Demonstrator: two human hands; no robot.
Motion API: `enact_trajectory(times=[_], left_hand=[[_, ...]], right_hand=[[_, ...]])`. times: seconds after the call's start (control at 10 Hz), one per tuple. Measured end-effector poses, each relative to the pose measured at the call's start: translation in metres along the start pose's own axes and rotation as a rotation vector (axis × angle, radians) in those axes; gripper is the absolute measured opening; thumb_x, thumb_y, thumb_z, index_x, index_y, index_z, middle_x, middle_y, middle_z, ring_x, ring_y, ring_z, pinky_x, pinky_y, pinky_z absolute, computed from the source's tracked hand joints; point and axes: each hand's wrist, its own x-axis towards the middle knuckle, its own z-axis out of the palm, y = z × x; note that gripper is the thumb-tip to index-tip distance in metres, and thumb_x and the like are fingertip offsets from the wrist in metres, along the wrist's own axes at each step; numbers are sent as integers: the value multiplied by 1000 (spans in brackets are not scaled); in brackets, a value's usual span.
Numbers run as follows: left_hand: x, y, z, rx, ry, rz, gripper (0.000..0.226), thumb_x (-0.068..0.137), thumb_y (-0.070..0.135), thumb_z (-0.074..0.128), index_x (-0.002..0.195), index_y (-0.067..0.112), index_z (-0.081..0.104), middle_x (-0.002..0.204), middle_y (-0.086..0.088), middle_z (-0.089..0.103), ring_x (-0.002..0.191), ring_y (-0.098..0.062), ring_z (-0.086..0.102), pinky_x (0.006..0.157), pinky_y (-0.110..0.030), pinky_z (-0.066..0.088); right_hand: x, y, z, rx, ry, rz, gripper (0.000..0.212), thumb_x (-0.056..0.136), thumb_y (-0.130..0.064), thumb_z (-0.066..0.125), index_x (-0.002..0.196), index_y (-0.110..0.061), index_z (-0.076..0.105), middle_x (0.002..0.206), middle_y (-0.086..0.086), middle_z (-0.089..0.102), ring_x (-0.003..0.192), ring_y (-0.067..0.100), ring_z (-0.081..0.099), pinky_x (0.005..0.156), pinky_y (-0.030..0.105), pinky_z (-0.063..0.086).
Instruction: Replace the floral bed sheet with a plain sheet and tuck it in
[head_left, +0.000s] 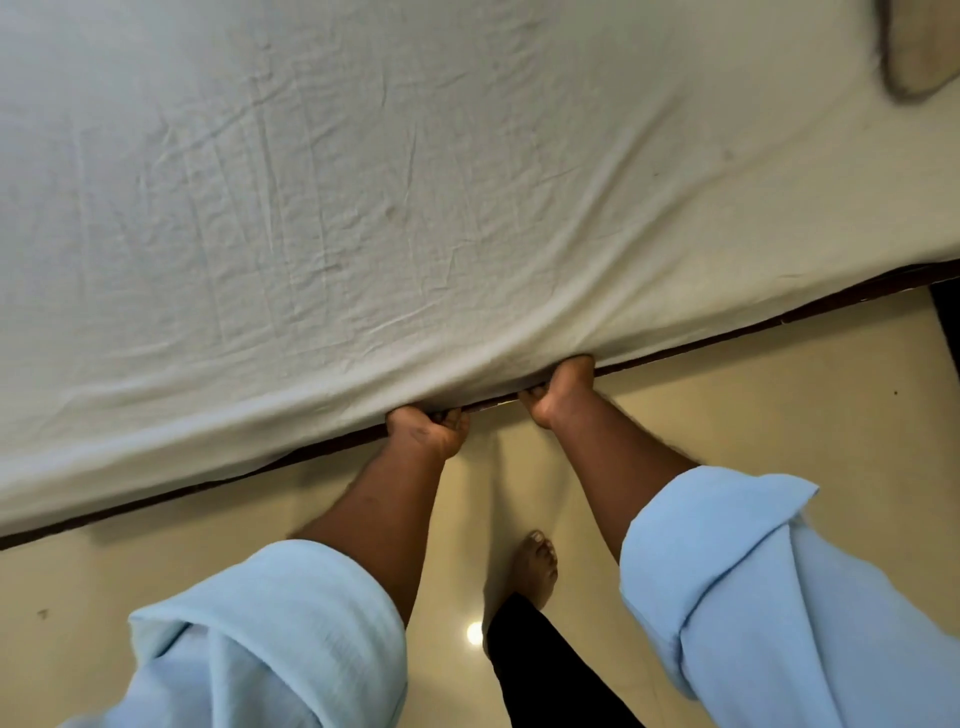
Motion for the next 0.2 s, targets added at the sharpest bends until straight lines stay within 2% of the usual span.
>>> enact_trajectory(times=[0.1, 0.2], left_hand=[[-23, 5, 1, 12, 24, -13, 53, 103, 42, 28, 138, 8, 49, 126, -13, 62, 118, -29, 62, 104, -46, 45], [-48, 9, -3, 34, -7, -37, 51, 106, 31, 20, 146, 9, 43, 139, -12, 56, 131, -30, 54, 115, -47, 35]], right_hand=[[-23, 1, -1, -67, 63, 10, 56, 100, -54, 30, 136, -21, 57, 132, 8, 64, 114, 28, 64, 99, 41, 52], [-49, 2, 1, -41, 30, 10, 62, 98, -54, 30, 140, -16, 54, 134, 10, 62, 123, 28, 60, 107, 43, 45]])
